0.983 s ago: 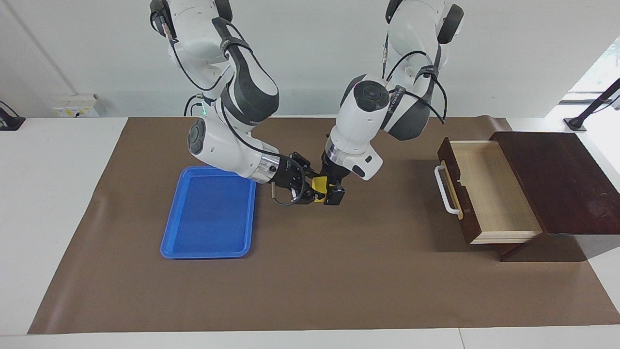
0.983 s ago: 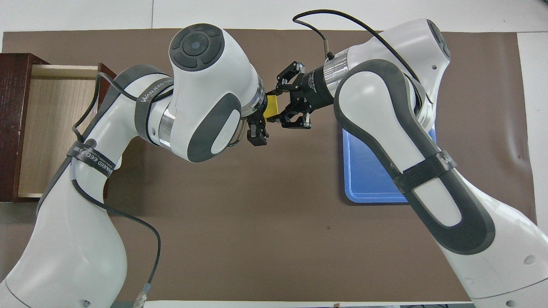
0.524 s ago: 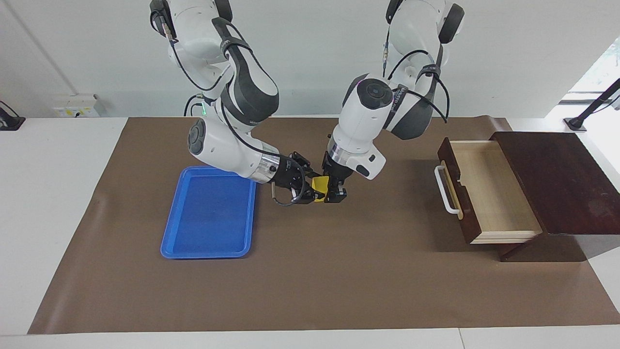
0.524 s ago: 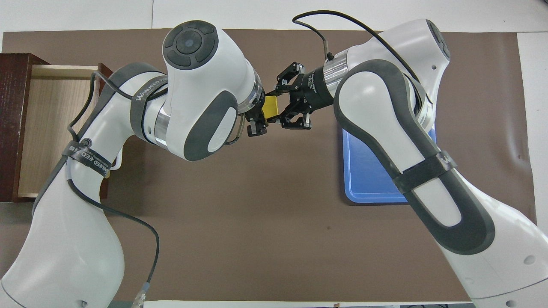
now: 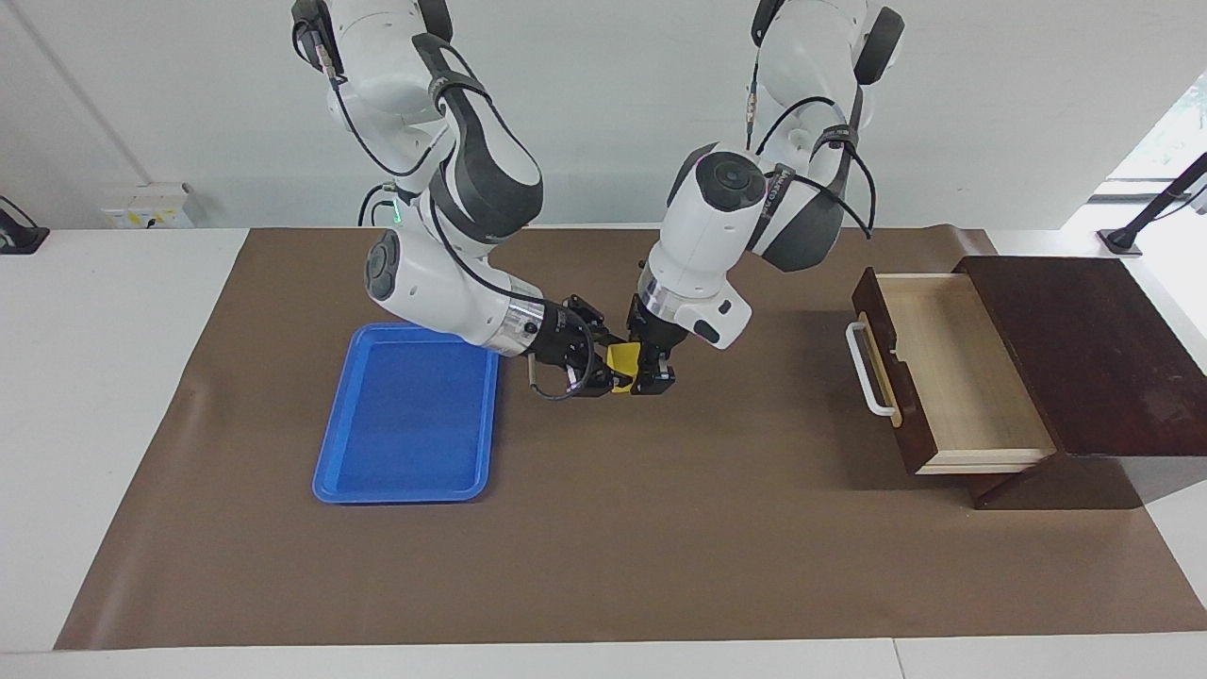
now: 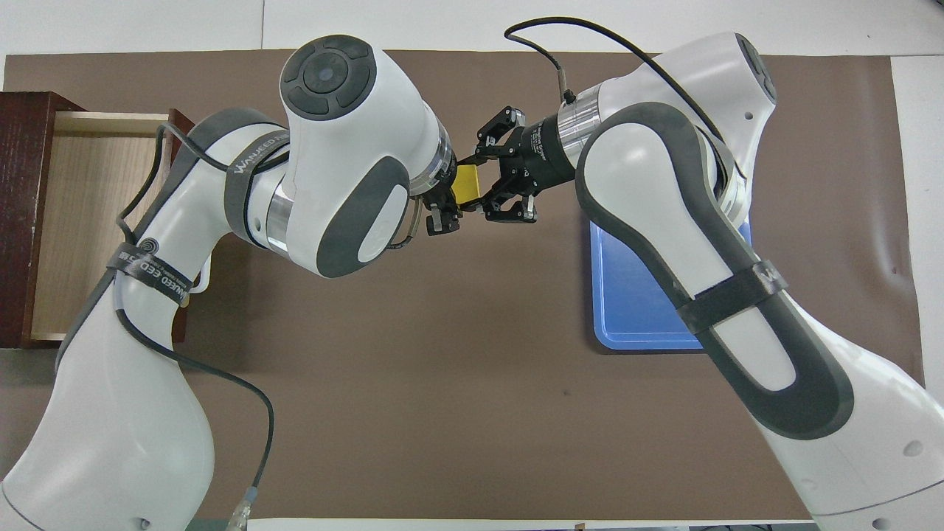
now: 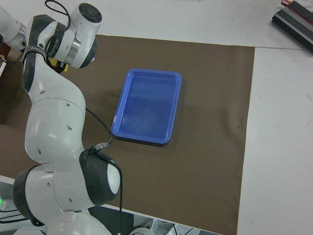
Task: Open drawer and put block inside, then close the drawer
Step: 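Place the block in the drawer with the left gripper while the right withdraws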
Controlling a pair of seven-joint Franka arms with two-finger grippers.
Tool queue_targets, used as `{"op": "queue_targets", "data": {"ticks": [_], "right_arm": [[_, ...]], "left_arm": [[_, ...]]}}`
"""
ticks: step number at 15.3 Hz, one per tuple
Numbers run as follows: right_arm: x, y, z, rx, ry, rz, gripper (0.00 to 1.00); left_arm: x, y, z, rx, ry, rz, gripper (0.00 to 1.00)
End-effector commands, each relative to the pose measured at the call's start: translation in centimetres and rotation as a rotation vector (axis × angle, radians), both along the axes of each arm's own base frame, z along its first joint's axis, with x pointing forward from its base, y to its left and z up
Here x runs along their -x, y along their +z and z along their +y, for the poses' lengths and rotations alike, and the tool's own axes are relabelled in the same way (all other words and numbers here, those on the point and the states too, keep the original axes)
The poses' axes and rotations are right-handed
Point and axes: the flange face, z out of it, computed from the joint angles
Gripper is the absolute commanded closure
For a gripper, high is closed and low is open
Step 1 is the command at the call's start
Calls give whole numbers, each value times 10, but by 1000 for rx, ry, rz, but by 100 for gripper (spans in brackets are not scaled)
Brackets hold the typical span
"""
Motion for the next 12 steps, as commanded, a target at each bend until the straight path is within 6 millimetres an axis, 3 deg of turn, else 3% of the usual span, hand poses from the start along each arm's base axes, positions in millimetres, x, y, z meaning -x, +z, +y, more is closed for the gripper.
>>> {"op": "queue_targets", "data": {"ticks": [1,3,5,7,9,12], "right_arm": [[-1,10,-10,-20,-35,12,0],[-1,13,-12,-21,-37,7,0],[-5,16,-27,-16,-49,8,0],[-10,23,-57,-4,-47,5,0],[-11,31,-95,64,30,-59,0],[-3,44,-148,151,266,-186,0]], "left_arm": [[-11,8,23,-13,42,-3,100],[-17,15,42,-19,31,-5,100],[-23,33,82,-42,-39,13,100],[-33,44,142,-79,-95,64,100],[-39,71,206,-72,-192,35,100],[-53,72,296,-84,-132,39,100]]}}
